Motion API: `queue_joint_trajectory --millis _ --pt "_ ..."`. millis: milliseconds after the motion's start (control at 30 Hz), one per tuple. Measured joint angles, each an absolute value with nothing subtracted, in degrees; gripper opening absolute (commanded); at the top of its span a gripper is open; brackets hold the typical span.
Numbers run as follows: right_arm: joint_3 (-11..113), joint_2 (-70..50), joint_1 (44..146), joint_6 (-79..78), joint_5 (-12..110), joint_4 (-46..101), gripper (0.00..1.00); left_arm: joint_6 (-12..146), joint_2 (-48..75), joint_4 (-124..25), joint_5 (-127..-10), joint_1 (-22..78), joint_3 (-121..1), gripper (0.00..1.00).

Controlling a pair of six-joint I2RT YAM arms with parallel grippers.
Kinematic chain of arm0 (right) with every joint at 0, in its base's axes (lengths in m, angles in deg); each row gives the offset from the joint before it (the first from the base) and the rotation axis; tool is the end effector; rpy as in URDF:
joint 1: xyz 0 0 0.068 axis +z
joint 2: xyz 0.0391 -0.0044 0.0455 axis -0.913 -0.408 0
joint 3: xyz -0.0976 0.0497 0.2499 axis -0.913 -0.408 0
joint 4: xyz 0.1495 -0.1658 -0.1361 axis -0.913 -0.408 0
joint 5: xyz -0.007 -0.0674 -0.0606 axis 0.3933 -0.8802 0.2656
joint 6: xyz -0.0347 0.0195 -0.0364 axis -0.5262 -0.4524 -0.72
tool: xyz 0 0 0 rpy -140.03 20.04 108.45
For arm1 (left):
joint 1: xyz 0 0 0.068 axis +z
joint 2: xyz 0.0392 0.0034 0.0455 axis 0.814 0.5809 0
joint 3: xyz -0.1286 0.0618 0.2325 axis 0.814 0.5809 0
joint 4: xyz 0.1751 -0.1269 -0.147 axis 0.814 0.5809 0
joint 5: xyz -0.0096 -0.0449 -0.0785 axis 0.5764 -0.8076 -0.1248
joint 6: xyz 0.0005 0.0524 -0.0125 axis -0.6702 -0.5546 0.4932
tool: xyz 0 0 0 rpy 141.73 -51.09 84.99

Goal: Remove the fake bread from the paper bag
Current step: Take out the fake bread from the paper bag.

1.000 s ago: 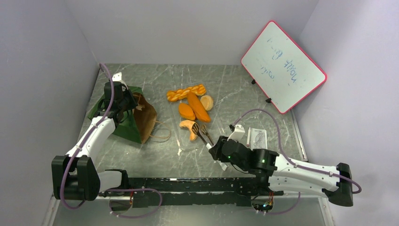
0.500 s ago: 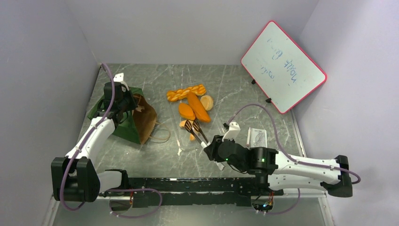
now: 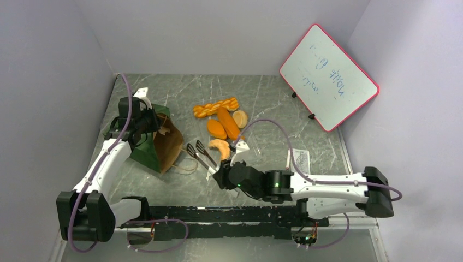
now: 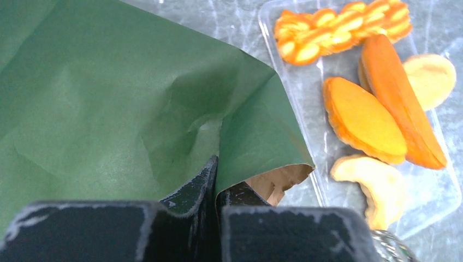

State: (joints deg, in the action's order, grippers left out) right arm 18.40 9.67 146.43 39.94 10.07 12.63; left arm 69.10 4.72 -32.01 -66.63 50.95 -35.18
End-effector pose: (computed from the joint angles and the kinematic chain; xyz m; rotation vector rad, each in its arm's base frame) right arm 0.0567 0.2258 0.2672 -0.3062 2.1350 0.7525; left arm 0.2550 -0.0198 0.2705 -0.1336 2.1832 -0.2950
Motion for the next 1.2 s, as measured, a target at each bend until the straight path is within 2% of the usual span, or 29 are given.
queue_joint_trajectory --millis 333,667,1000,1200 --pt "24.8 -4.7 146.2 32.8 17.3 26.3 0.41 65.5 2.0 -29.5 -76.2 51.0 -35.2 0.07" --pt "28.2 -12.0 143.0 30.7 22.5 31.8 0.41 63.5 0.9 -27.7 -81.9 51.0 -35.2 0.07" --pt "27.4 -16.2 133.6 37.8 32.6 37.8 0.41 63.5 -0.3 -27.4 -83.5 51.0 -35.0 0.07" --pt "28.8 -20.3 131.5 43.8 38.0 39.1 0.41 64.6 -2.3 -28.9 -83.4 51.0 -33.4 0.07"
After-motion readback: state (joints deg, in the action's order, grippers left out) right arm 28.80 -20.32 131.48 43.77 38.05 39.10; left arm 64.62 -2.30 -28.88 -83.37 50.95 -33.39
